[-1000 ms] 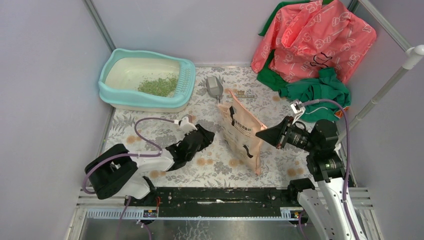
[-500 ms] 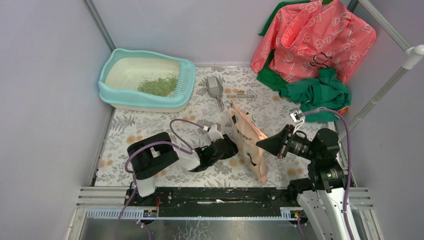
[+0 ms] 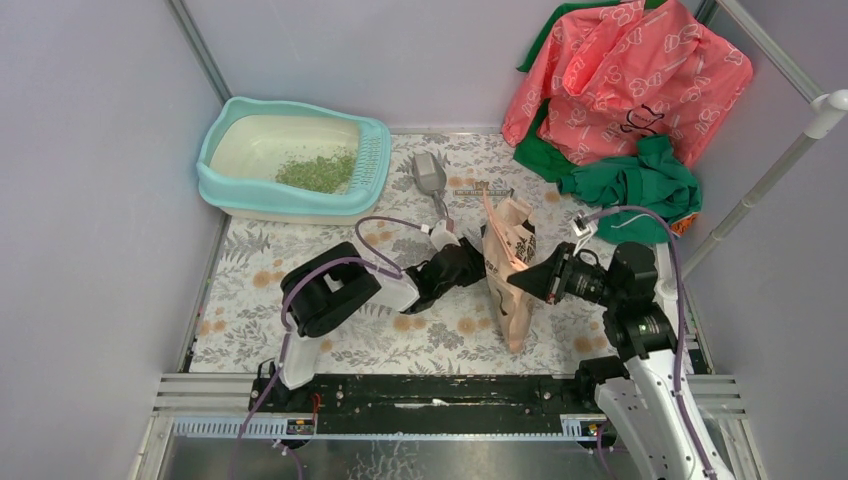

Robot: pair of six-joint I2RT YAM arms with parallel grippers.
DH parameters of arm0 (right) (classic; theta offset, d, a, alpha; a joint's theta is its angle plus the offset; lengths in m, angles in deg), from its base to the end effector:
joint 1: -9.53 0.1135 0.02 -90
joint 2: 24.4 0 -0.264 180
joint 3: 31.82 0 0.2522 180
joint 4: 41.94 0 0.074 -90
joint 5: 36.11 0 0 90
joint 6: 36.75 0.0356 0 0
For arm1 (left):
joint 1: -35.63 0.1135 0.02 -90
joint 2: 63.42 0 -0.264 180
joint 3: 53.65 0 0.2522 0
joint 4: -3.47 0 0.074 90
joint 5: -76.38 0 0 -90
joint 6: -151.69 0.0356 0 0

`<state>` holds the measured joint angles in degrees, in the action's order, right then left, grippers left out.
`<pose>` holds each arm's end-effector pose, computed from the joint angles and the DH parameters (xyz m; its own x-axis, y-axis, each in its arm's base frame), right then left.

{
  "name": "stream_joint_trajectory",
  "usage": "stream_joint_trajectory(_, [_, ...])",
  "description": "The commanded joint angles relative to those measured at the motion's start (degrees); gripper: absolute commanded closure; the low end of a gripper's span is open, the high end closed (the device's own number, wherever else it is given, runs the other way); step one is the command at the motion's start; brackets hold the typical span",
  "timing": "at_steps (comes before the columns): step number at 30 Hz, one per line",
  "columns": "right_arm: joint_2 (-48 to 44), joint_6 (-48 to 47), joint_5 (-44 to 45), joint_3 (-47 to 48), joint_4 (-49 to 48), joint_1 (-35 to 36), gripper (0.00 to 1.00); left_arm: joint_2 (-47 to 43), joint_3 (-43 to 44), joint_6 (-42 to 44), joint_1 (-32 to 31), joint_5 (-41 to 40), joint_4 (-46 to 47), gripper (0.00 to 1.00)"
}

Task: Fill the litter box with clean litter
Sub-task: Adjust the cat litter bag at the center of the board.

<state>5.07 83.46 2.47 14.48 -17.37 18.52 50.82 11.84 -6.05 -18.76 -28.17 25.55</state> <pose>0.1210 0.0473 0.3034 -0.5490 0.2308 -0.8033 -0.6785 0.4383 0.5896 0.2353 -0.3132 0.1159 -0.7063 -0.5523 -0.4429 0.0067 0.6204 -0.7843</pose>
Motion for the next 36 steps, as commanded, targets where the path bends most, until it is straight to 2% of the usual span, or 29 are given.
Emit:
stream_joint_trajectory(1, [4.67, 0.13, 1.73, 2.69, -5.84, 0.53, 0.96, 0.78, -0.52, 0.47, 3.08, 4.35, 8.7, 0.61])
stream_joint_trajectory(7, [11.25, -0.2, 1.25, 8.19, -3.37, 2.42, 0.94, -0.99, -5.64, 0.5, 5.43, 7.02, 12.5, 0.61])
stream_joint_trajectory(11, [16.32, -1.45, 2.35, 13.04, -0.82, 7.3, 0.9, -0.73, -6.25, 0.0, 6.35, 8.62, 13.42, 0.61])
stream_joint_trajectory(13, [17.4, -1.82, 2.49, 15.4, 0.03, 9.95, 0.81, -0.83, -6.09, 0.03, 6.48, 8.74, 12.9, 0.61])
stream_joint_trajectory(17, [18.35, -3.26, 1.19, 21.54, 4.26, 10.98, 0.55, -1.1, -6.05, -0.02, 6.43, 8.94, 12.36, 0.61])
stream_joint_trajectory(21, [18.08, -7.47, 9.28, 28.35, 14.56, 10.96, 0.47, -1.31, -6.8, -0.11, 6.62, 9.14, 12.7, 0.61])
stream_joint_trajectory(24, [18.22, -6.82, 20.89, 31.24, 20.57, 10.94, 0.46, -1.88, -7.94, -0.11, 7.2, 9.33, 13.8, 0.61])
stream_joint_trajectory(26, [20.01, -5.89, 28.63, 32.14, 24.59, 10.93, 0.52, -2.32, -8.5, 0.11, 7.87, 10.0, 14.71, 0.61])
stream_joint_trajectory(28, [22.47, -5.26, 35.3, 31.7, 27.24, 10.96, 0.54, -2.68, -8.52, 0.56, 8.51, 11.05, 15.61, 0.61])
stream_joint_trajectory(32, [24.76, -2.54, 44.52, 27.29, 25.25, 10.78, 0.57, -3.58, -7.39, 1.98, 9.08, 11.94, 15.06, 0.61])
stream_joint_trajectory(36, [27.52, -1.0, 49.35, 24.02, 22.82, 9.68, 0.6, -3.55, -6.36, 2.71, 9.8, 12.58, 14.97, 0.61])
